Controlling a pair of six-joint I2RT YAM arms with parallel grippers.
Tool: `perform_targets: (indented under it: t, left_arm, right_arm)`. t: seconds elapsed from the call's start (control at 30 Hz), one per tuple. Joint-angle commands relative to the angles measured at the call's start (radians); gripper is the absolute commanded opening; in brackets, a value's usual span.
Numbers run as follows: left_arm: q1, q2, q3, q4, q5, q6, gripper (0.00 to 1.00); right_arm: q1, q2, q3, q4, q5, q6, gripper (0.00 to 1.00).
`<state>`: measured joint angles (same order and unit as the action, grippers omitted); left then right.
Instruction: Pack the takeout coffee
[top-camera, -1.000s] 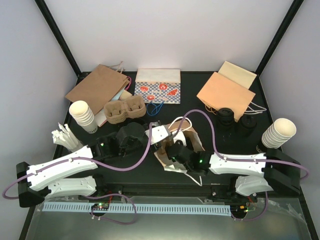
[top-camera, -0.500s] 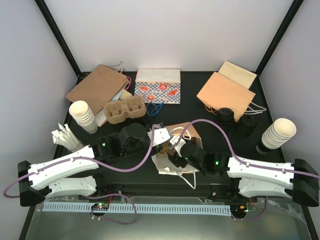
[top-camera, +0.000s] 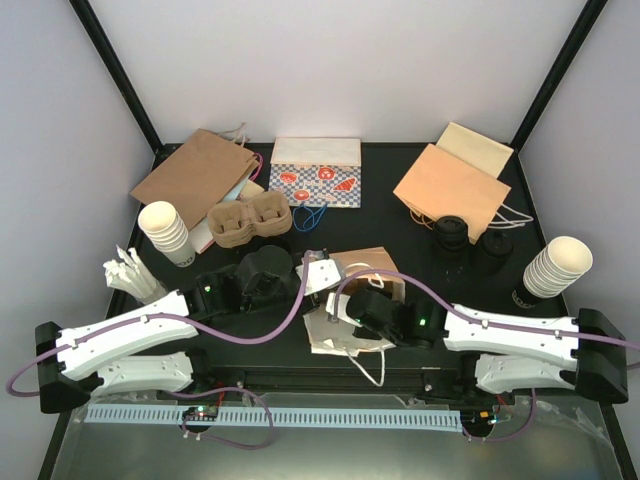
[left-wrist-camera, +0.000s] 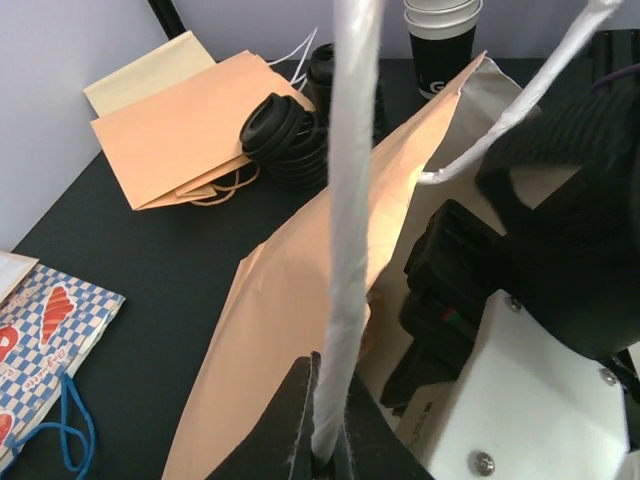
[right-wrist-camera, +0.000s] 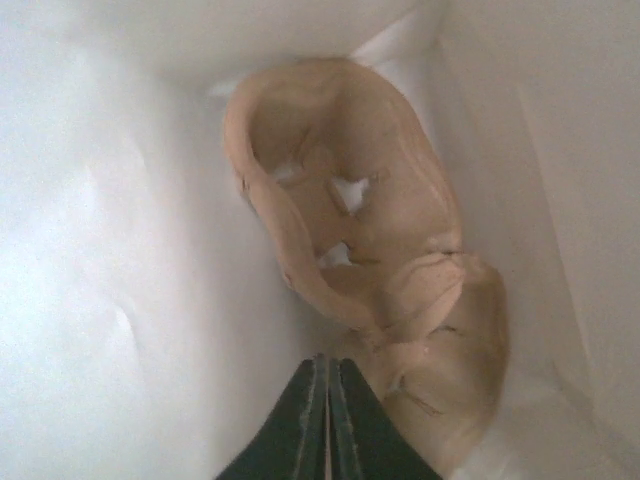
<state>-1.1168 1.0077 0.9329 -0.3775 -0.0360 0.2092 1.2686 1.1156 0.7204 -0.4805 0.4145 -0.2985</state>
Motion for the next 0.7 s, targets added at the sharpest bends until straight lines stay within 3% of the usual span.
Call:
perform_targets:
  t: [0.0,0.37,0.67]
  left_arm:
    - [-0.008,0.002,0.022,-0.022,0.068,-0.016,0.02]
    - [-0.017,0.003,0.021,-0.018,0.1,-0.049,0.02]
    - [-0.018,-0.002,0.022,-0.024,0.105,-0.063,0.02]
  right_arm:
    - [0.006,0.039,0.034,-0.109,0.066,-0.13,0.01]
    - [-0.005,0.147,0.033,-0.041,0.011,-0.14,0.01]
    - [-0.009,0.141,0.019,0.052,0.107,-0.14,0.01]
